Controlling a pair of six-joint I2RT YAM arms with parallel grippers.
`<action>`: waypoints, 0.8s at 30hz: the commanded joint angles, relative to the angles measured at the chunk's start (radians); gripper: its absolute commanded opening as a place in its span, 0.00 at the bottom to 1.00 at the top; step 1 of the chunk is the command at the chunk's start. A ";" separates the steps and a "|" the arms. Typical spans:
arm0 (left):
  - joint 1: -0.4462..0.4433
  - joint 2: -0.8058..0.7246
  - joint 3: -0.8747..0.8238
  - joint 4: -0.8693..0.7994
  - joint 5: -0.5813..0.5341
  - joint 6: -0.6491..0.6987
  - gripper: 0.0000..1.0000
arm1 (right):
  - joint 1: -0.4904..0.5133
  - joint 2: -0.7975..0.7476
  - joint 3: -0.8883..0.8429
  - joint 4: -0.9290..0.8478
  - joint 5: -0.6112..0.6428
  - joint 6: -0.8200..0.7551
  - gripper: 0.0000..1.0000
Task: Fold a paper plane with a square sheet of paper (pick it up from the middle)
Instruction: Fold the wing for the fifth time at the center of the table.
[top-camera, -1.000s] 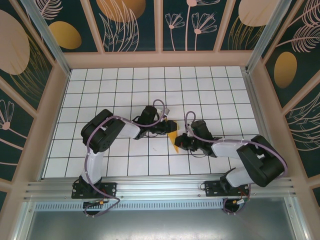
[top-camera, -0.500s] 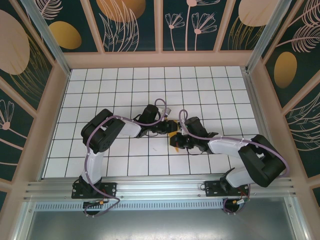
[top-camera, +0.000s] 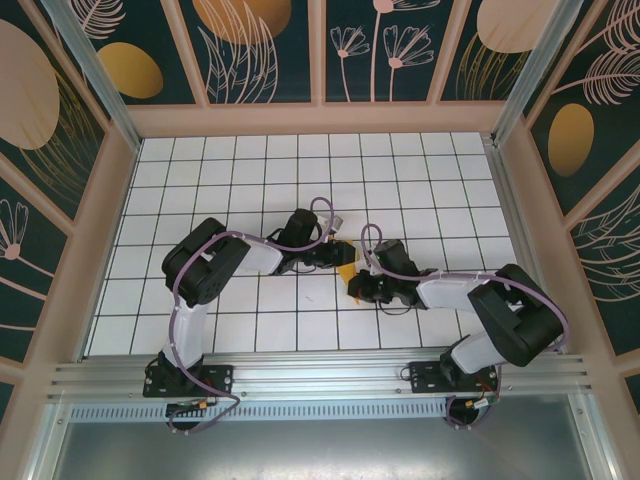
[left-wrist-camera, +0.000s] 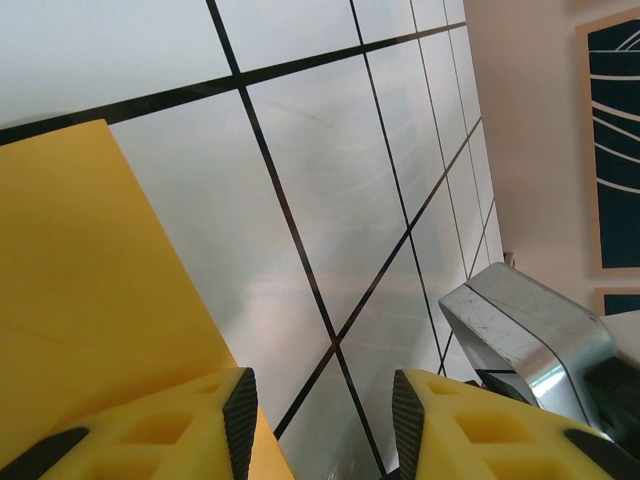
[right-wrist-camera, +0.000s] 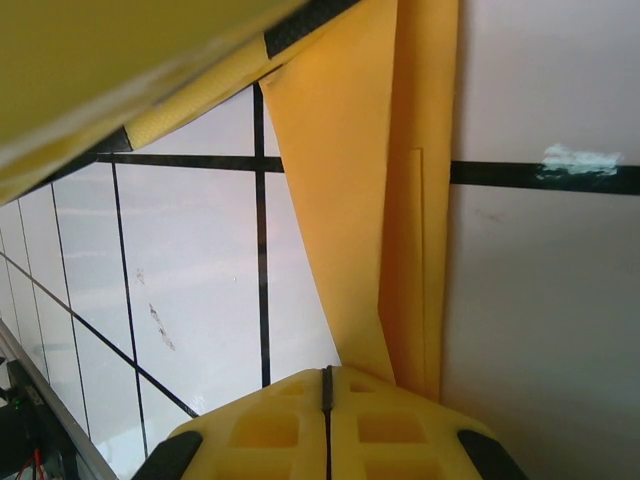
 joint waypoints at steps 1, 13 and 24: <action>0.004 0.059 -0.020 -0.156 -0.101 0.046 0.43 | -0.012 0.031 -0.048 0.016 -0.004 0.028 0.09; 0.003 0.060 -0.020 -0.178 -0.119 0.060 0.41 | -0.042 -0.036 -0.097 0.062 -0.031 0.085 0.08; 0.003 0.056 -0.015 -0.181 -0.121 0.061 0.41 | -0.043 -0.068 -0.088 -0.042 -0.023 0.068 0.09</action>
